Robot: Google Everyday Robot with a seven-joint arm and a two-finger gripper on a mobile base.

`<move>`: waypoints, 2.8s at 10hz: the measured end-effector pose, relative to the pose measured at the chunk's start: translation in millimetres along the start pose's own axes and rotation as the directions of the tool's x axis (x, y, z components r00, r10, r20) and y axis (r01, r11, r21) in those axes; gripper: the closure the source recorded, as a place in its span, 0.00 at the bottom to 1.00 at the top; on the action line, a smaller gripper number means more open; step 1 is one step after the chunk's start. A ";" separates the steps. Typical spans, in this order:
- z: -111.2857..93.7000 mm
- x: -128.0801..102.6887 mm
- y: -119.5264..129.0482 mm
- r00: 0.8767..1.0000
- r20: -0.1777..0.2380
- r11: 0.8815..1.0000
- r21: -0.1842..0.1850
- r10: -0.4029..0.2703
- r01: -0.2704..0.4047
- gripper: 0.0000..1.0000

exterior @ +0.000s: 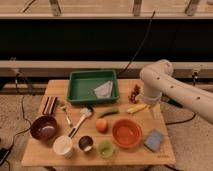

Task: Place sponge in paper cup

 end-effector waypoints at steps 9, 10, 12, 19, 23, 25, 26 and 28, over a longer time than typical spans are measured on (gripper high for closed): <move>0.0 0.0 0.0 1.000 0.000 1.000 0.000 0.000 0.000 0.20; 0.0 0.0 0.0 1.000 0.000 1.000 0.000 0.000 0.000 0.20; 0.0 0.0 0.0 1.000 0.000 1.000 0.000 0.000 0.000 0.20; 0.6 -0.5 0.6 1.000 -0.001 1.000 -0.002 -0.002 0.002 0.20; 28.3 19.7 23.2 1.000 0.003 1.000 -0.009 0.001 -0.001 0.20; 66.0 46.8 54.7 0.999 0.033 1.000 0.005 0.000 0.000 0.20; 81.1 50.7 65.1 0.998 0.057 1.000 0.019 -0.009 0.008 0.20; 99.7 53.3 90.5 0.994 0.101 0.998 0.050 -0.034 0.029 0.20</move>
